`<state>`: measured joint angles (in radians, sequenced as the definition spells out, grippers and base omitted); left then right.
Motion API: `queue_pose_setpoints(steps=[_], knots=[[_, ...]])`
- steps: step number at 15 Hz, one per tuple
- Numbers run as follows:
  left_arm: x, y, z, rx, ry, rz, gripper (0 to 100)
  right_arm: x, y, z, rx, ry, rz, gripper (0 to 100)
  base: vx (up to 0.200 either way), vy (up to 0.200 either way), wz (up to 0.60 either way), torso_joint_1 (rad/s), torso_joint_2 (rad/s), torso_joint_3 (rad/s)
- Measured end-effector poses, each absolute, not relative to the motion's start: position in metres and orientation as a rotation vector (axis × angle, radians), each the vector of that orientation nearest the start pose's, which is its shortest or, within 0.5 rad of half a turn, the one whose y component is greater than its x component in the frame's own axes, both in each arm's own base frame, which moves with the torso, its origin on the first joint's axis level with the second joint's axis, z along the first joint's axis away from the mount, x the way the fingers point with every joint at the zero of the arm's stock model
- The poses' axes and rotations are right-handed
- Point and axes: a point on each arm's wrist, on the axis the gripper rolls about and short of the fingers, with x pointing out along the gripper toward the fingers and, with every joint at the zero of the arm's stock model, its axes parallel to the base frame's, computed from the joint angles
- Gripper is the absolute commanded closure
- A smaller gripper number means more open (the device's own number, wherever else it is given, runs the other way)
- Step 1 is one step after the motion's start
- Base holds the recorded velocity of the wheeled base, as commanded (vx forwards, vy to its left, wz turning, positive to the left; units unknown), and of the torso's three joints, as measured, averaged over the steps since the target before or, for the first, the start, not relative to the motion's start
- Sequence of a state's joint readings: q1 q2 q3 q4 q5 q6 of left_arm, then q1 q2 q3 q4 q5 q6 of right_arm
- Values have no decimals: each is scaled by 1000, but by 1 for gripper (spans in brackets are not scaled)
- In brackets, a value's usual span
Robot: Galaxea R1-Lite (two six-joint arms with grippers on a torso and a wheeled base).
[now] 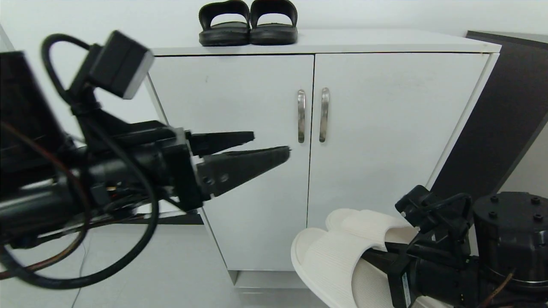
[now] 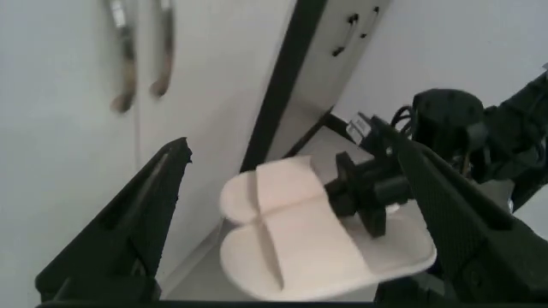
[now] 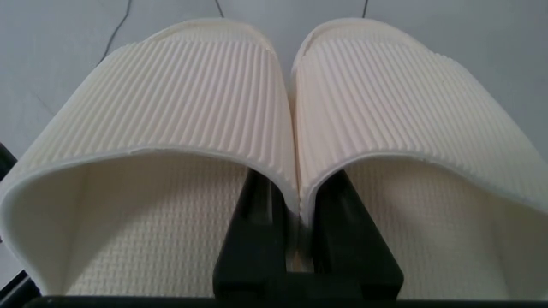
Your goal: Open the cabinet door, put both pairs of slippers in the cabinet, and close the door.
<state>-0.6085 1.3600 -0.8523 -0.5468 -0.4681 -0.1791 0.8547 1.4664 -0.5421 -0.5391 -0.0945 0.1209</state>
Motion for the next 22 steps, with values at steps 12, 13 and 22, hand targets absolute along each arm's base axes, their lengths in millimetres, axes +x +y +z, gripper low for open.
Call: queue_pose_setpoints(steps=[12,13,22], knots=[[261,-233,290,-279,102,-1170,0,153,174,162,-74,410,729,100,0,0,0,0,0,0],[263,-234,289,-276,100,-1143,0,153,174,162,-74,410,729,100,0,0,0,0,0,0],[280,-230,286,-229,69,-998,0,153,174,161,-77,413,728,100,0,0,0,0,0,0]])
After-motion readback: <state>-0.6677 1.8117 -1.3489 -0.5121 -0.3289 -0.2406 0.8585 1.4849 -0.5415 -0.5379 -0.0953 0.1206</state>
